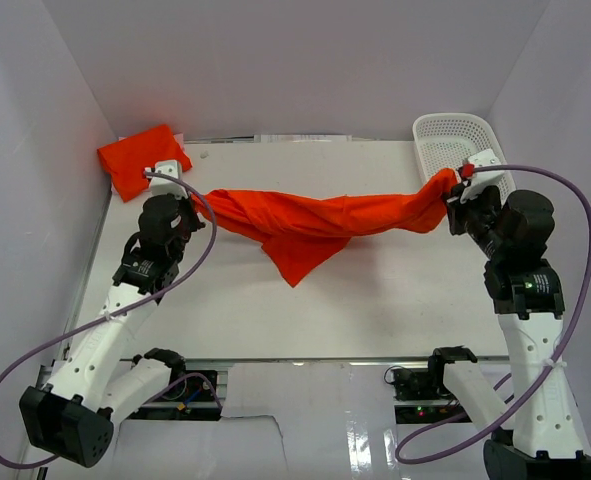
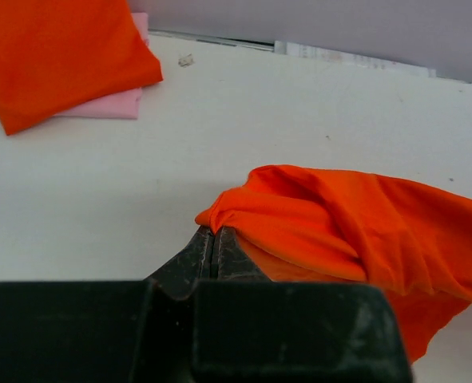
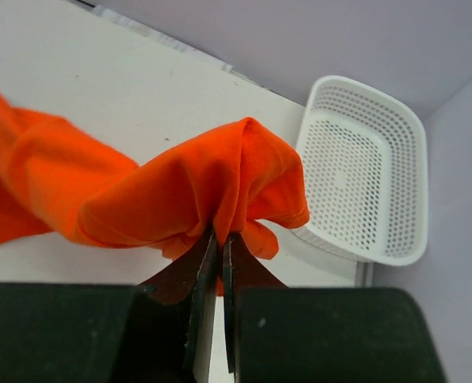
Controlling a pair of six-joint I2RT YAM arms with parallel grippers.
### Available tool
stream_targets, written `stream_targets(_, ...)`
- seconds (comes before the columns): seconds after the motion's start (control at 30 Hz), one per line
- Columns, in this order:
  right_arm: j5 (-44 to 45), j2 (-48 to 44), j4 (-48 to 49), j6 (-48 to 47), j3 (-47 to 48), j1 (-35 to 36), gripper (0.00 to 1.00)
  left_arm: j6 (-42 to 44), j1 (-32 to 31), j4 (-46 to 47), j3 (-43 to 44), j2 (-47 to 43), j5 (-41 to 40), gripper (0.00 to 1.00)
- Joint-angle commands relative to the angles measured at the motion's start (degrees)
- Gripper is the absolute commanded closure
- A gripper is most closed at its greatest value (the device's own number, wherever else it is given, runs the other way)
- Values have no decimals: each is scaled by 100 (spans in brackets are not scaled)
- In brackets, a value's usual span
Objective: Fold and stack the t-shirts
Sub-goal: Flatten out the tshirt
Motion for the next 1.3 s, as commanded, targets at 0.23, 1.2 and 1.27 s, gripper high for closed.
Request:
stream_targets(0.23,2369,-785,919,137,10,-133,92,-585,1014,-1007,227,706,-254,100)
stream_targets(1.2,-336,-234,121,462,379,-133,92,-691,1656,437,596,168,1134,100)
stream_targets(1.27,-373,195,-30,427,424,-133,92,-691,1648,6,763,659,1459,100)
